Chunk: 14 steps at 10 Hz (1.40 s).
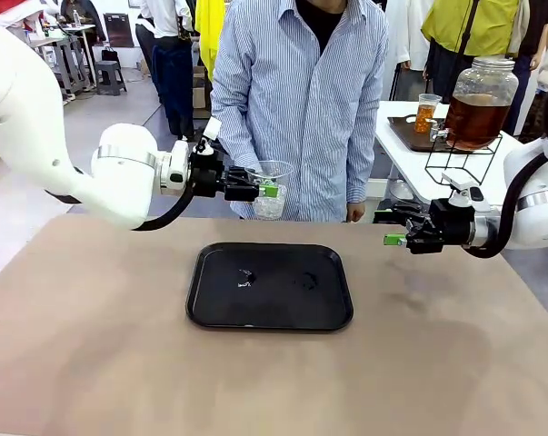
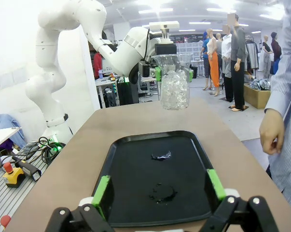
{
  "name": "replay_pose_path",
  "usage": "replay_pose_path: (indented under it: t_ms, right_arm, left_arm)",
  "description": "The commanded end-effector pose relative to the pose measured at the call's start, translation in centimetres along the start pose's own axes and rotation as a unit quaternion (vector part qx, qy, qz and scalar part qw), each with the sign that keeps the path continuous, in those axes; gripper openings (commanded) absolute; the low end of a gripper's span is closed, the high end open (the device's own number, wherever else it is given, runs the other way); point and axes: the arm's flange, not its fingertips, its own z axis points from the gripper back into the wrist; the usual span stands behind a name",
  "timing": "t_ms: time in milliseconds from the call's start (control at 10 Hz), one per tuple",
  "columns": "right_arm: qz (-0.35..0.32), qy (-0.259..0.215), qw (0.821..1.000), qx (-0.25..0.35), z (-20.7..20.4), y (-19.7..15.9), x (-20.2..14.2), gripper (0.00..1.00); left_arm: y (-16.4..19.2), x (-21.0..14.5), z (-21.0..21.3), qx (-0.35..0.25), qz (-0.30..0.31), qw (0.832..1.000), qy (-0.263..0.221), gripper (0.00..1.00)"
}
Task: Pour the drink into the iced cup.
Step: Open the gripper to release the iced cup you were holding.
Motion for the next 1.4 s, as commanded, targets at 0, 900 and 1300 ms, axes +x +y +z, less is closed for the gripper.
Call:
replay_pose_path:
  t_ms: [0,900,1300]
  right_arm:
    - [0.0,0.002,1.0,0.001,-0.18,-0.1,0.26,1.0]
    - [0.0,0.002,1.0,0.001,-0.18,-0.1,0.26,1.0]
    - [0.0,0.002,1.0,0.001,-0.18,-0.1,0.26,1.0]
  left_arm:
    - [-0.01,0.37,-0.01,-0.001,-0.002,1.0,-0.003,0.6]
    - [-0.01,0.37,-0.01,-0.001,-0.002,1.0,-0.003,0.6]
    - [-0.01,0.37,-0.01,-0.001,-0.002,1.0,-0.003,0.6]
